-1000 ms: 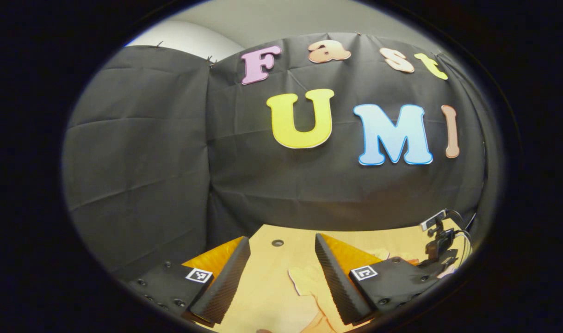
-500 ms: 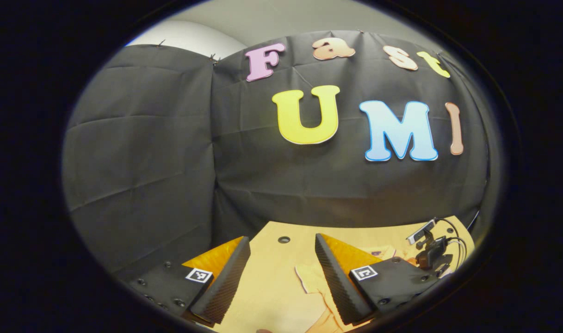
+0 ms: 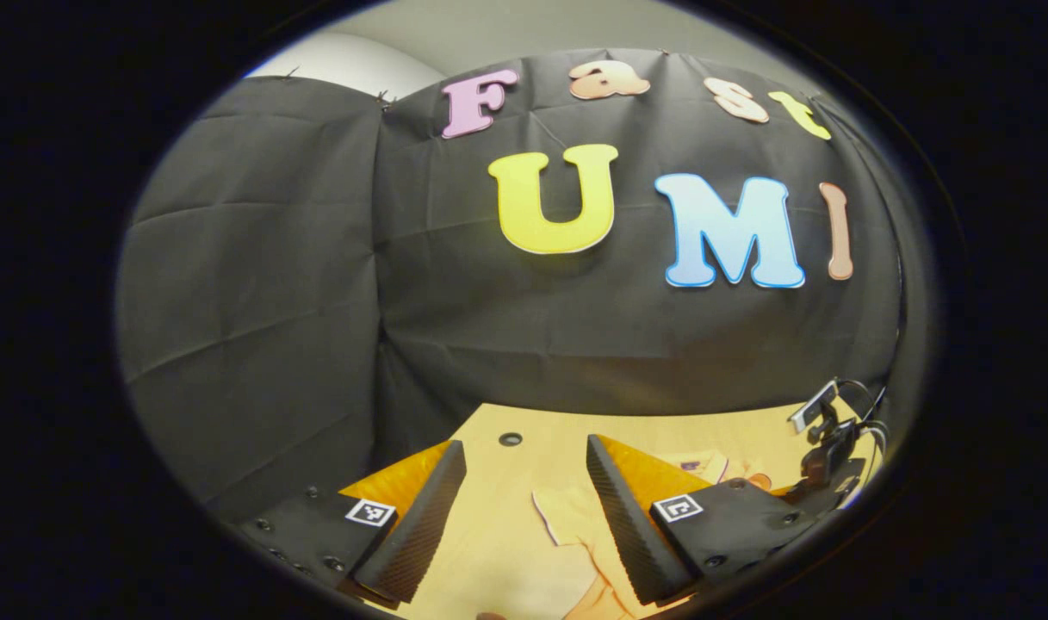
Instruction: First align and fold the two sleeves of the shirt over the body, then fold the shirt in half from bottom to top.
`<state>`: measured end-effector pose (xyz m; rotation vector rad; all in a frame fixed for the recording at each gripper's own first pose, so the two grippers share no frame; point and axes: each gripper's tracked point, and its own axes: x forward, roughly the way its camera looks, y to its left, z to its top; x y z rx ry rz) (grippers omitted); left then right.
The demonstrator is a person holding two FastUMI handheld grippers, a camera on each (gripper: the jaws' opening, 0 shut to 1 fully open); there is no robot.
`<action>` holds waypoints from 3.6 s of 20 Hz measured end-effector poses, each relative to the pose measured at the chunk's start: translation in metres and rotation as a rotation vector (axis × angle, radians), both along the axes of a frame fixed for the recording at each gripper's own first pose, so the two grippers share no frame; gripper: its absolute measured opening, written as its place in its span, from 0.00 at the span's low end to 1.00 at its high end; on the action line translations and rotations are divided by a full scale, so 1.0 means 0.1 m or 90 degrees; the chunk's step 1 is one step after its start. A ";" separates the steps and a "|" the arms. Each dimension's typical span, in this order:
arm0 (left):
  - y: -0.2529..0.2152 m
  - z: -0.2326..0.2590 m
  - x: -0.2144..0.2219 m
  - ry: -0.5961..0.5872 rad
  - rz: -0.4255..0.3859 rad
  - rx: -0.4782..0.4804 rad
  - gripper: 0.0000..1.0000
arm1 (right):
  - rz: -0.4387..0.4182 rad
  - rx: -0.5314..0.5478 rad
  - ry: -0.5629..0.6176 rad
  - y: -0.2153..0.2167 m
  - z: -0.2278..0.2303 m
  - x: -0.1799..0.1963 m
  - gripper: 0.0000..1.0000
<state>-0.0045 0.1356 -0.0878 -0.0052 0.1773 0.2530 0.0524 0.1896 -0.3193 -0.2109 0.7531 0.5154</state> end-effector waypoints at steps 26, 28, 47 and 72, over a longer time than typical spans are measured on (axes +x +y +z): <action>-0.20 -3.03 1.57 0.312 -0.103 -0.019 0.94 | -0.317 0.162 -0.110 -1.64 1.73 -0.81 0.35; -0.18 -3.24 1.55 0.346 -0.097 -0.022 0.95 | -0.337 0.156 -0.112 -1.76 1.74 -0.88 0.38; -0.43 -3.41 1.57 0.365 -0.110 -0.056 0.07 | -0.370 0.147 -0.097 -2.01 1.59 -1.09 0.39; -2.59 -3.04 1.51 0.340 -0.365 0.105 0.07 | -0.416 0.155 -0.091 -2.42 1.53 -1.37 0.39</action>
